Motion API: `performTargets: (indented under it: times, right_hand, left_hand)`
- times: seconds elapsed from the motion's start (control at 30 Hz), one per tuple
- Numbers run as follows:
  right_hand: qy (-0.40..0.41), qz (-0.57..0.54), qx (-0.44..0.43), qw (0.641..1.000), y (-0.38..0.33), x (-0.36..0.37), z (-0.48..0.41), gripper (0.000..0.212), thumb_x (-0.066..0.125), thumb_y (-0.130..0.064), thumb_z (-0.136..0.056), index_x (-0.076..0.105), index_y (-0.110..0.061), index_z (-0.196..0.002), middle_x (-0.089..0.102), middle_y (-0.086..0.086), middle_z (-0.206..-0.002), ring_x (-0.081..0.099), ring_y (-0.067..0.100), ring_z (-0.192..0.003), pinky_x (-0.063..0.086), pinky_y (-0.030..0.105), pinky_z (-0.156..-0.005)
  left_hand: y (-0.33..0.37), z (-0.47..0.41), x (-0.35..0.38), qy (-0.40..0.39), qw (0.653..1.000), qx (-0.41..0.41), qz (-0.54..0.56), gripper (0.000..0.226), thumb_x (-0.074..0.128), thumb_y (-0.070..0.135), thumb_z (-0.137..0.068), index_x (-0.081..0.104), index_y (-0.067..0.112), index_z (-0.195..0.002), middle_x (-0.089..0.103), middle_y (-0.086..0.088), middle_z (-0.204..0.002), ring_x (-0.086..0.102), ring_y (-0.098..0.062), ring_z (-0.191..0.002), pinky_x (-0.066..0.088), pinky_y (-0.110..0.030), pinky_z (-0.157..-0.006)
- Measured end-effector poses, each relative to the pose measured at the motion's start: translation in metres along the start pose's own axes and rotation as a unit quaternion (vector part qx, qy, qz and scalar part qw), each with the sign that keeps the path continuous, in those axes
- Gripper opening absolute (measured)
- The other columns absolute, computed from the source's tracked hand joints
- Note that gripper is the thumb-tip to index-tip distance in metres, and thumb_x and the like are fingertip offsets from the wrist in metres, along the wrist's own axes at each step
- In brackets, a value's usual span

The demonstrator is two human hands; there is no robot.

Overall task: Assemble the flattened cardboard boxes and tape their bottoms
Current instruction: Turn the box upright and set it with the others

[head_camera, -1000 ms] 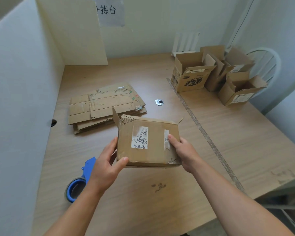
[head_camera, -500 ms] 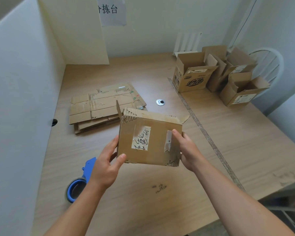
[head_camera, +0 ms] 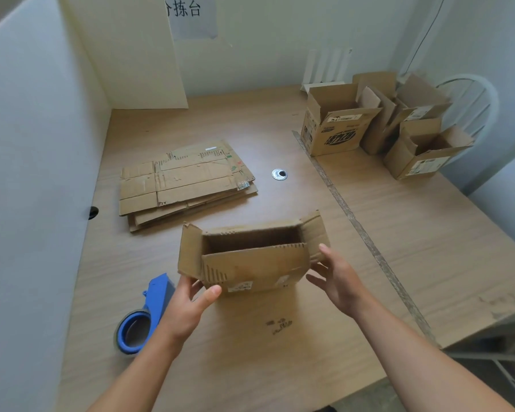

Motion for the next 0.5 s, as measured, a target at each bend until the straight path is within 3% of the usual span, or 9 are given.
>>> performTargets:
  times: [0.07,0.2,0.27,0.33,0.43,0.5]
  right_hand:
    - [0.011,0.003,0.001,1.000,0.002,-0.004,0.004,0.029,0.048,-0.039,-0.101,0.059,-0.020,-0.082,0.069,0.000,-0.094,0.061,0.023,-0.102,0.046,0.044,-0.093]
    - [0.087,0.176,-0.095,0.976,-0.021,-0.006,0.011,0.023,0.056,-0.032,-0.101,0.058,-0.019,-0.120,0.068,-0.005,-0.109,0.064,0.015,-0.108,0.053,0.036,-0.088]
    - [0.144,0.265,-0.201,0.932,-0.049,-0.004,0.019,0.027,0.060,-0.026,-0.098,0.058,-0.024,-0.125,0.061,-0.006,-0.116,0.060,0.010,-0.106,0.049,0.027,-0.087]
    - [0.157,0.357,-0.316,0.865,-0.078,0.014,0.031,0.027,0.061,-0.022,-0.096,0.062,-0.021,-0.123,0.058,-0.004,-0.114,0.056,0.010,-0.102,0.044,0.022,-0.087]
    - [0.105,0.481,-0.439,0.752,-0.099,0.054,0.040,0.022,0.060,-0.018,-0.091,0.071,-0.012,-0.109,0.064,0.002,-0.103,0.054,0.017,-0.097,0.042,0.026,-0.088]
    - [0.024,0.537,-0.394,0.745,-0.094,0.073,0.028,0.014,0.060,-0.018,-0.094,0.072,-0.014,-0.101,0.064,0.000,-0.100,0.056,0.019,-0.098,0.047,0.034,-0.085]
  left_hand:
    - [0.003,0.004,-0.004,0.001,1.000,0.004,0.008,0.071,0.071,0.058,-0.068,0.049,0.040,-0.133,0.059,0.015,-0.132,0.054,-0.005,-0.125,0.046,-0.034,-0.102]
    - [0.026,0.007,-0.026,0.094,0.994,0.054,-0.004,0.052,0.068,0.040,-0.079,0.053,0.031,-0.127,0.064,0.008,-0.124,0.061,-0.010,-0.116,0.048,-0.032,-0.096]
    - [0.053,0.009,-0.039,0.176,0.971,0.124,-0.106,0.052,0.067,0.033,-0.085,0.050,0.030,-0.134,0.060,0.010,-0.125,0.057,-0.003,-0.114,0.046,-0.028,-0.095]
    - [0.086,0.013,-0.038,0.220,0.921,0.236,-0.219,0.047,0.062,0.026,-0.090,0.052,0.023,-0.136,0.057,0.010,-0.124,0.053,-0.004,-0.116,0.042,-0.024,-0.098]
    - [0.112,0.007,-0.008,0.155,0.868,0.303,-0.363,0.048,0.058,0.031,-0.091,0.057,0.011,-0.135,0.058,-0.001,-0.128,0.050,-0.017,-0.121,0.034,-0.024,-0.105]
    - [0.104,-0.006,0.013,0.083,0.853,0.239,-0.457,0.055,0.058,0.036,-0.094,0.050,0.013,-0.144,0.053,-0.002,-0.139,0.045,-0.022,-0.128,0.034,-0.030,-0.108]
Point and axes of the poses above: each hand's wrist, its own z-axis away from the middle knuckle, its own x-axis out of the palm, y = z × x, the point moved 7 cm from there along -z, towards the middle knuckle
